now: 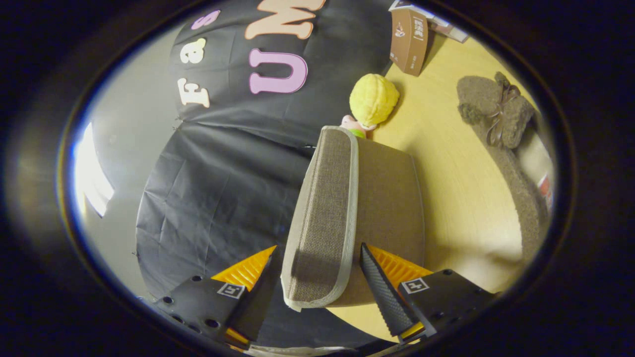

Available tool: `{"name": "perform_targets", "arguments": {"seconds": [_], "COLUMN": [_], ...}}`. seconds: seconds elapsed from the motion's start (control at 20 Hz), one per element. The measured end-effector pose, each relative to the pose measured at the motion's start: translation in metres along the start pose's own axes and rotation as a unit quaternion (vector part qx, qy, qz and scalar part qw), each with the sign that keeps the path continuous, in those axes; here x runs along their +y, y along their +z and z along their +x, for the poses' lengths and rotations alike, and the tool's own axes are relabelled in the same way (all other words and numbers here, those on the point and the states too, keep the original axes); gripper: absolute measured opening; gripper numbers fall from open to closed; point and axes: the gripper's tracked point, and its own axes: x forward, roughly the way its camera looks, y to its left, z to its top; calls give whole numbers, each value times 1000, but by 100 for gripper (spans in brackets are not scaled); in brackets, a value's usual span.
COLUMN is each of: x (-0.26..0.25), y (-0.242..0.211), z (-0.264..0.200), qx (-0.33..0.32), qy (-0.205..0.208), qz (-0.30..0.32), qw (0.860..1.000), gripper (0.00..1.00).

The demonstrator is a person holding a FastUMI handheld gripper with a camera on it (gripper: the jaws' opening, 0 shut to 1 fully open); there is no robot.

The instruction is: Open the storage box then place both shoes into the box .Put the left shoe in first, then the right shoe, with the right side of both shoes facing outward in a uniform manner.

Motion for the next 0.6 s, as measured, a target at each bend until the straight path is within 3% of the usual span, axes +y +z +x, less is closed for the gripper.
{"name": "perform_targets", "arguments": {"seconds": [0.25,0.4,0.55,0.6], "x": [11,2,15,20], "y": [0,10,0,-2], "z": [-16,-21,-22,-21], "qx": [17,2,15,19], "qy": [7,-21,-4,1], "qz": [17,11,19,13], "qw": [1000,1000,1000,1000], "gripper": [68,51,34,34]}}
